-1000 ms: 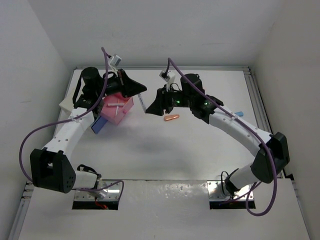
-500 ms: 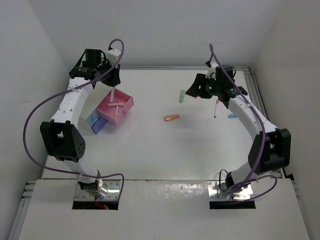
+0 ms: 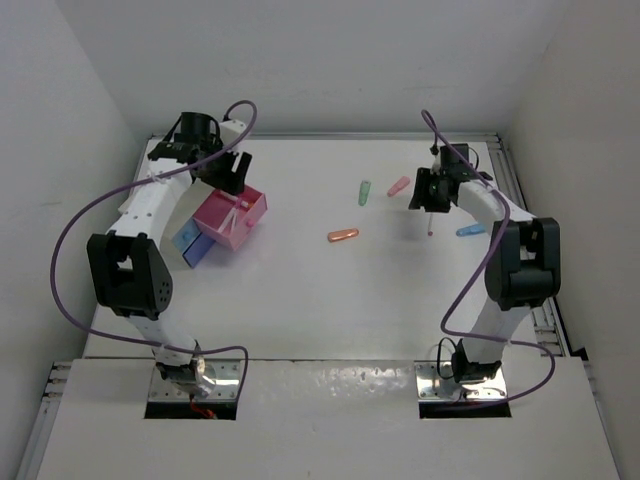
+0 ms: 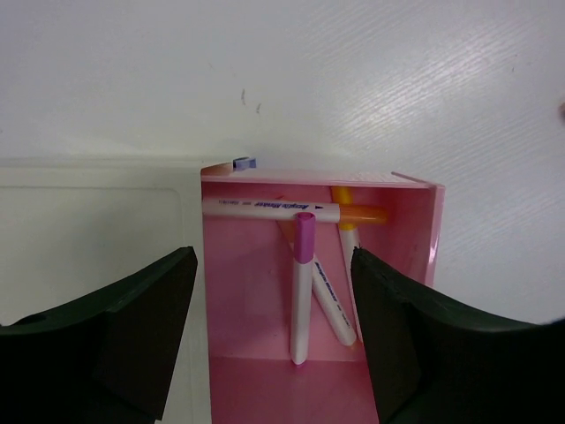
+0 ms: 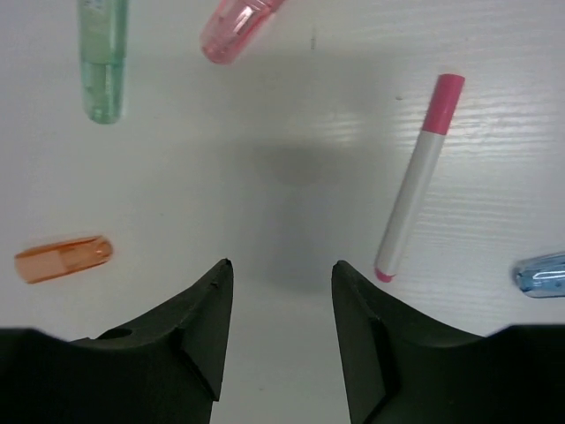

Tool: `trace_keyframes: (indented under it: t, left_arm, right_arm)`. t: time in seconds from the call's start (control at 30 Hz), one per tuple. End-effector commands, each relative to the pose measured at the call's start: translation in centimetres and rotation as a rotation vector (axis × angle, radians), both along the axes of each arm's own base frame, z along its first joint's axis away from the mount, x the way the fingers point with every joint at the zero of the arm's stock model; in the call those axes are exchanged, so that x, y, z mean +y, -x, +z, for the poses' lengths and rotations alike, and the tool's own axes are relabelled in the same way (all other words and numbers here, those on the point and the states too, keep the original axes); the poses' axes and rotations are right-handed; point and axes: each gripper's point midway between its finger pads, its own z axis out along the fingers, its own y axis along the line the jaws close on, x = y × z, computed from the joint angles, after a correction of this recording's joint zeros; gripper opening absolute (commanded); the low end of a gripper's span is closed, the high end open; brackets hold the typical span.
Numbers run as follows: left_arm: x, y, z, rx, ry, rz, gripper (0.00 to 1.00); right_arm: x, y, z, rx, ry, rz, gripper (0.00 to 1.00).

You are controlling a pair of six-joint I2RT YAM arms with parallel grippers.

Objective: Sort the stationery into containers
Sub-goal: Place the pen in the drawer, then pick up the pen from the center of the board.

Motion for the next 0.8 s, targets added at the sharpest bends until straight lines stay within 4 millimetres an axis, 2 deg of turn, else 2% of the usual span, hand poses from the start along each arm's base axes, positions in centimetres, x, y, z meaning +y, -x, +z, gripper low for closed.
trace_keyframes:
  t: [0.0,0.13,0.23,0.4,0.77]
  left_arm:
    - [-0.4,-0.5,6.6,-0.189,0.039,0.011,0.77]
    - [-1.4,-0.2,9.8,-0.276,0.099,-0.012,0.78]
    - [-2.2,0.0,11.1,-0.299,0.133,-0.027,0.78]
    - [-2.6,0.1,11.4,-0.302,0.152,-0.026,0.78]
    - [-2.7,-0.2,11.0,-0.289,0.152,-0.017,0.79]
  right_arm:
    - [-2.5,-2.4,1.0,-0.061,0.102,-0.028,0.47]
    - [-3.5,-3.0,-0.1,-0.053,0.159,-0.031,0.46]
    - [-4.2,-3.4,-1.1,-0.032,0.188,-0.036,0.45]
    - [-5.0,-4.0,-2.2,-0.017,0.229,-0.055,0.41]
    - [-6.4,-3.2,-4.4,0.075,0.295,-0.062,0.37]
